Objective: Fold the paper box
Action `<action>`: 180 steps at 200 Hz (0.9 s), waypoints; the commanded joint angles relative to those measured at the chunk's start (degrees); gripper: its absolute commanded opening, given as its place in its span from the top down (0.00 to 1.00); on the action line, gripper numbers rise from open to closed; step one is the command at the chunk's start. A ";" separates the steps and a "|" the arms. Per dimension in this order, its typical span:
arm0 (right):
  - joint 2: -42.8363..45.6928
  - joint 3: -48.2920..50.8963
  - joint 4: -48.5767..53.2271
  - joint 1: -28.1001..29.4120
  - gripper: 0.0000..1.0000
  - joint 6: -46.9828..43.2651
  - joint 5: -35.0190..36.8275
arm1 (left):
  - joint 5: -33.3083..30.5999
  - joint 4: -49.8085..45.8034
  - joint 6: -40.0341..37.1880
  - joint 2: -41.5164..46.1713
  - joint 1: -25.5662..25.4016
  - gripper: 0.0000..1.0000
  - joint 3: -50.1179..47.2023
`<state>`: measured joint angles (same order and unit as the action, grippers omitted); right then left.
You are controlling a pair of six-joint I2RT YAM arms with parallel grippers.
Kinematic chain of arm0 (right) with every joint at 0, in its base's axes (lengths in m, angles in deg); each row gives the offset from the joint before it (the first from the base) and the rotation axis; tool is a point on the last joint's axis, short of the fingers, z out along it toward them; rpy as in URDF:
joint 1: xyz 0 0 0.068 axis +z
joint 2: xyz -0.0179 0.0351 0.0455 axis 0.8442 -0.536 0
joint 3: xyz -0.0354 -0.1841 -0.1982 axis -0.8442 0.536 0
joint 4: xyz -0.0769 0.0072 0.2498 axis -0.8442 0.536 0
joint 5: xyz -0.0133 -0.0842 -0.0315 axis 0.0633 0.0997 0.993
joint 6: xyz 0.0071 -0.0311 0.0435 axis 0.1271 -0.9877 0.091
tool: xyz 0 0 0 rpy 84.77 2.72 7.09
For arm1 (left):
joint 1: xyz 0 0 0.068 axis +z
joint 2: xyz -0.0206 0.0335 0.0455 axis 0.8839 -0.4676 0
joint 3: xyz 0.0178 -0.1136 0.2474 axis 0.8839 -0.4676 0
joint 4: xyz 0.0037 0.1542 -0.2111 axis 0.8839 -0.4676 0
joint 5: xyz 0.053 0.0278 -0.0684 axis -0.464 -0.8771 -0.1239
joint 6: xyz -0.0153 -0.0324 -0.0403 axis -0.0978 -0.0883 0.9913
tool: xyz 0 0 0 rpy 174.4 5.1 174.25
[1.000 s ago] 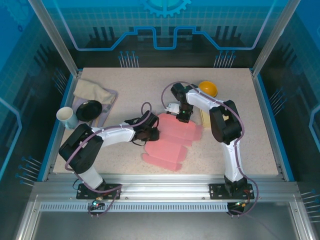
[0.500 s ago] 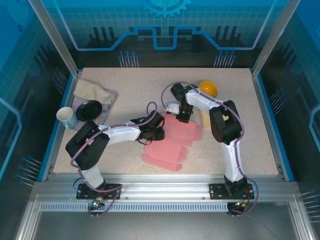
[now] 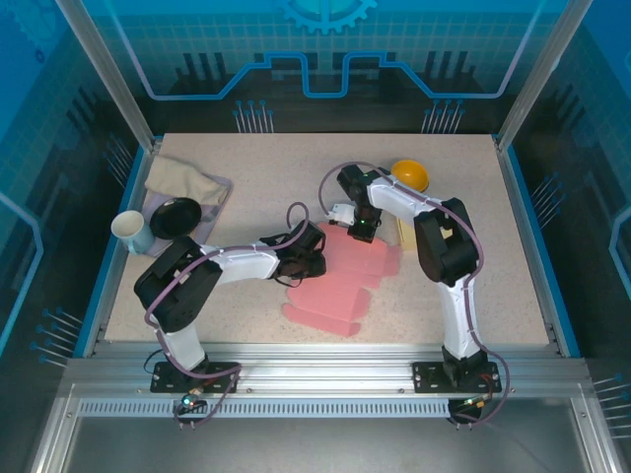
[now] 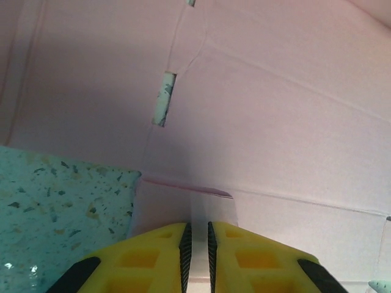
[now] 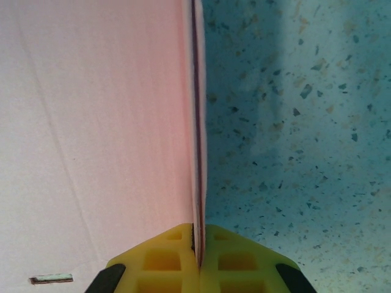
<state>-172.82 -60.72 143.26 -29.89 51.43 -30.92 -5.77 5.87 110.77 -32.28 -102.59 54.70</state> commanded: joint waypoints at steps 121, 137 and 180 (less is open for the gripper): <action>-2.56 5.30 -0.62 2.27 1.00 3.00 -1.84 | -1.35 -4.32 11.67 -10.60 -0.98 0.82 3.24; -2.56 5.34 -0.73 2.33 1.00 3.49 -1.90 | -1.58 -5.49 9.18 -9.66 -1.04 0.82 4.62; -1.67 5.47 -1.79 1.97 1.00 4.69 -1.86 | -4.13 -12.17 0.00 -2.87 -0.58 0.78 10.69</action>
<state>-171.64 -58.25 139.90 -29.89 54.01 -26.97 -7.78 -0.53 117.39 -36.56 -103.09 62.57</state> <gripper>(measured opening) 0.043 0.205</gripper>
